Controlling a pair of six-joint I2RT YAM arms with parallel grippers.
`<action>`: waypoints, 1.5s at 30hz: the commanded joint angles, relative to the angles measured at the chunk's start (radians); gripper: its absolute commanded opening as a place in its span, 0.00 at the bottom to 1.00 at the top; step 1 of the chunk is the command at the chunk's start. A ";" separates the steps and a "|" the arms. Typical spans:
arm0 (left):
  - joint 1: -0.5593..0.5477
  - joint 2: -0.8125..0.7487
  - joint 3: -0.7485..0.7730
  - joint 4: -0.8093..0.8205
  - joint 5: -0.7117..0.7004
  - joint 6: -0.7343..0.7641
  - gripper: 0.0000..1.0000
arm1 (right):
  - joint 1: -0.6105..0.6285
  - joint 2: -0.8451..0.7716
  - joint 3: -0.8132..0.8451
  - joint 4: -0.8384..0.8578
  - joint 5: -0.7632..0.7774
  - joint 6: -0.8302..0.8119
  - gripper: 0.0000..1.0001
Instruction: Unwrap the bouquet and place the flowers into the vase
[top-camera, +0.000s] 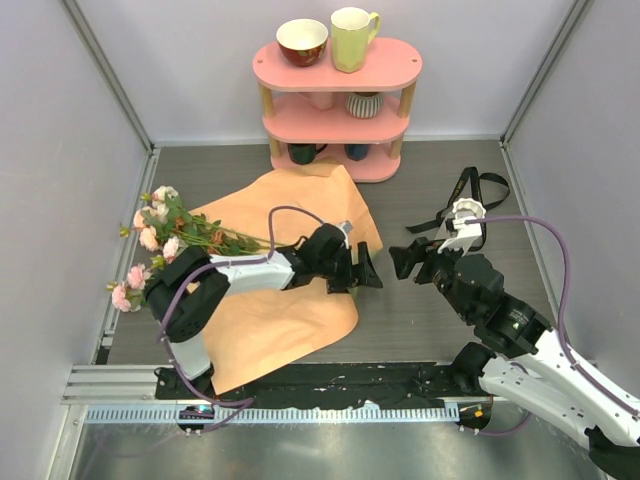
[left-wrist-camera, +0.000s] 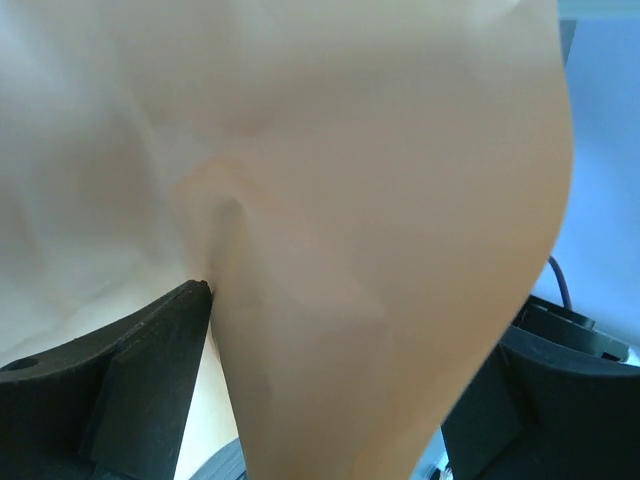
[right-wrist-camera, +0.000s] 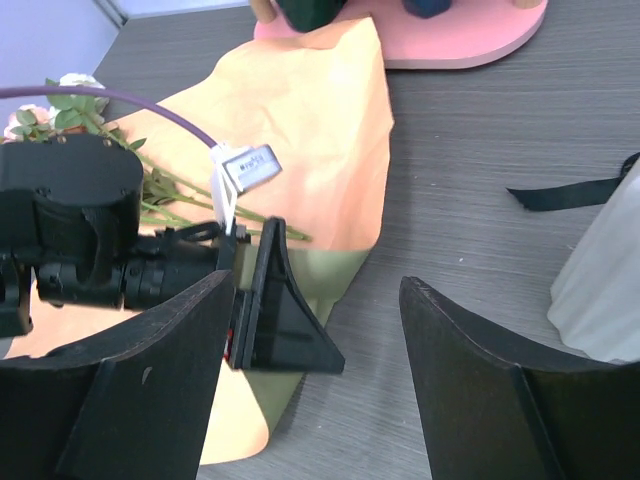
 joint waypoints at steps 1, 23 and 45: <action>-0.047 0.003 0.079 0.034 0.030 0.013 0.88 | 0.002 0.000 0.045 -0.008 0.075 -0.022 0.73; -0.079 -0.294 0.185 -0.308 -0.135 0.257 0.93 | 0.002 0.100 0.079 0.018 0.019 -0.010 0.75; 0.556 -0.885 -0.244 -0.526 -0.528 -0.161 0.79 | -0.010 0.561 -0.127 0.093 -0.077 0.182 0.25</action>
